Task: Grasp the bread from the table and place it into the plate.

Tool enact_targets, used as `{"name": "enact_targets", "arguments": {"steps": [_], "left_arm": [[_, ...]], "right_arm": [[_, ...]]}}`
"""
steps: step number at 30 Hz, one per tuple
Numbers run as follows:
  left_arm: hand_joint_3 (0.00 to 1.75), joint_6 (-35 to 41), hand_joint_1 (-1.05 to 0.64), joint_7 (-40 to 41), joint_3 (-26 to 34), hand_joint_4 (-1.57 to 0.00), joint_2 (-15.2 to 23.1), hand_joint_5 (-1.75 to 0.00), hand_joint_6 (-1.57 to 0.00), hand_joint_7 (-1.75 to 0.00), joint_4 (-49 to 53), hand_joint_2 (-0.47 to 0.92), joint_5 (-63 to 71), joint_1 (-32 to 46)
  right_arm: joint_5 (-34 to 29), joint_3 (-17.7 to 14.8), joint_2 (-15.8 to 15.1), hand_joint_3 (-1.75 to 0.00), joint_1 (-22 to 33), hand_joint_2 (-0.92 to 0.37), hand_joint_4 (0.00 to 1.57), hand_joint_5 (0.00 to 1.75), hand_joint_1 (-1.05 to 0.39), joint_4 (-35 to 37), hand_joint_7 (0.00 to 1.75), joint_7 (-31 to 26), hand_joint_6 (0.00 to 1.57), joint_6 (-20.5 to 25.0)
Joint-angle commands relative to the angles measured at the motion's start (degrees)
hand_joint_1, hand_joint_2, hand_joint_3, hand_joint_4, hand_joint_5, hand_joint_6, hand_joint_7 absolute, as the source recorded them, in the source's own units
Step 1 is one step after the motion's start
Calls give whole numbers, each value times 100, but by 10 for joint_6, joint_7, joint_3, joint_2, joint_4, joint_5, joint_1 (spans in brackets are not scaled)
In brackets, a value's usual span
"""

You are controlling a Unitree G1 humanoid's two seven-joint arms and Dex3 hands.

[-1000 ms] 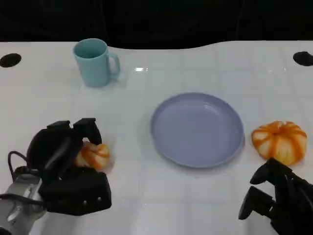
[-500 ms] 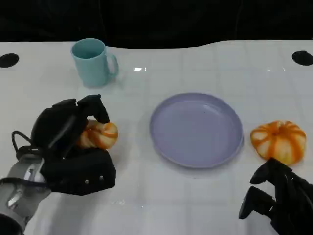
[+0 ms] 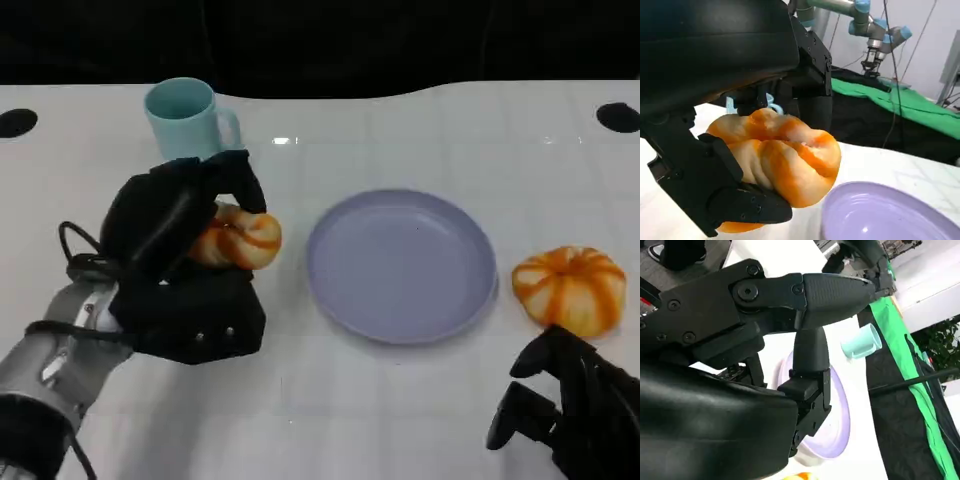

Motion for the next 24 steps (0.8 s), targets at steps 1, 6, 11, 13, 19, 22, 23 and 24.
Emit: {"name": "enact_targets", "arguments": {"steps": [1,6,11,13,19,22,23,24], "left_arm": [[102,-5,-11,-9,-2,-86,-6,-175,-64,-175,0,49,-2,-22],[110,-28,-10,3,-11,-89,-16,-175,-67,-175,16,48,7,-35],[114,-38,-11,9,-20,-85,-27,-175,-67,-175,24,45,14,-46],[114,-37,-11,8,-23,-84,-32,-175,-67,-175,26,45,17,-50],[123,-35,-12,3,-34,-90,-55,-175,-67,-175,35,41,24,-69],[123,-35,-11,3,-40,-89,-69,-175,-66,-175,50,40,22,-80],[123,-39,-11,8,-43,-89,-74,-175,-66,-175,59,40,25,-86],[123,-43,-10,11,-46,-88,-78,-175,-66,-175,65,40,27,-90]], "right_arm": [[5,-4,-4,-45,2,-92,64,175,-51,5,170,6,41,-8],[2,-4,-5,-44,4,-92,64,175,-52,6,171,7,42,-11],[3,-5,-6,-43,2,-92,64,175,-52,7,169,8,42,-8],[3,-5,-6,-43,2,-92,64,175,-52,8,169,9,42,-9],[0,-5,-6,-42,1,-92,63,175,-53,9,168,8,42,-10],[3,-6,-5,-42,0,-92,63,175,-51,8,168,5,42,-4],[4,-6,-5,-42,0,-92,63,175,-51,7,168,3,42,0],[5,-6,-4,-42,1,-92,63,175,-51,5,168,2,43,1]]}}
